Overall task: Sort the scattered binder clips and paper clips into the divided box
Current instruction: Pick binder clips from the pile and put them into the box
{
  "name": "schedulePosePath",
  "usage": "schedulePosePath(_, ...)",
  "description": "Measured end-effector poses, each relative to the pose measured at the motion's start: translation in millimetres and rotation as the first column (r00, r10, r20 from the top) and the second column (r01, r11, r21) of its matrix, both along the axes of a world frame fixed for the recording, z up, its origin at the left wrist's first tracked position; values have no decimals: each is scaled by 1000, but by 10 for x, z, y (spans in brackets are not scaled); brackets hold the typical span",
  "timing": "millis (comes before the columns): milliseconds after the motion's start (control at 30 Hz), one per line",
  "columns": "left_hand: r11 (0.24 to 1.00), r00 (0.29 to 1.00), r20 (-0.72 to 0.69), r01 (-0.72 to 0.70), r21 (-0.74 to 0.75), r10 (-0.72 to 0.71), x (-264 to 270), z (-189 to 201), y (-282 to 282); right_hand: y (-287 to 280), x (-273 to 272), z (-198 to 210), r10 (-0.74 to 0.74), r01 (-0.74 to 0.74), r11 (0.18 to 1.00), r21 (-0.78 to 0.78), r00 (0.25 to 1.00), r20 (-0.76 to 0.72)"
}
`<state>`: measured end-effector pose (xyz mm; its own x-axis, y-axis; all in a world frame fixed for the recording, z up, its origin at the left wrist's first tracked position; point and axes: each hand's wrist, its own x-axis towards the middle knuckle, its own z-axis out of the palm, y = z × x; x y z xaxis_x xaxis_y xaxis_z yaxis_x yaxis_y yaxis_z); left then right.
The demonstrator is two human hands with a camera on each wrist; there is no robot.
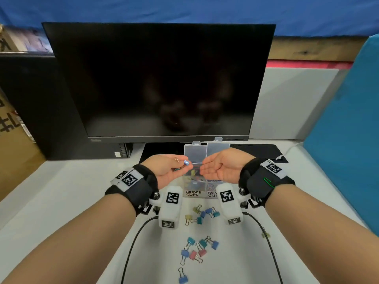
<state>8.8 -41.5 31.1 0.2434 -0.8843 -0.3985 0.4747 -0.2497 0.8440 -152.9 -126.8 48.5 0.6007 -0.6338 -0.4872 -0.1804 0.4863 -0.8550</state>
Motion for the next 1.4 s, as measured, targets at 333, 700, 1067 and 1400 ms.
schedulePosePath(333, 991, 999, 47, 5, 137, -11, -333, 61, -306, -12, -517, 47, -33, 31, 995, -90, 999, -12)
schedulePosePath(700, 975, 983, 162, 52, 214, -88, -462, 216, -253, 100, -1031, -172, -44, -156, 904, -399, 893, -449)
schedulePosePath(1067, 961, 818, 511, 182, 208, -266, -168, 177, 221, 229, -1466, -276, -15, -476, 808, -347, 571, -821)
schedulePosePath(1400, 692, -100, 731, 258, 674, -675, -281, -361, 571, 346, -1024, -472, 34, -686, 668, -289, 416, -909)
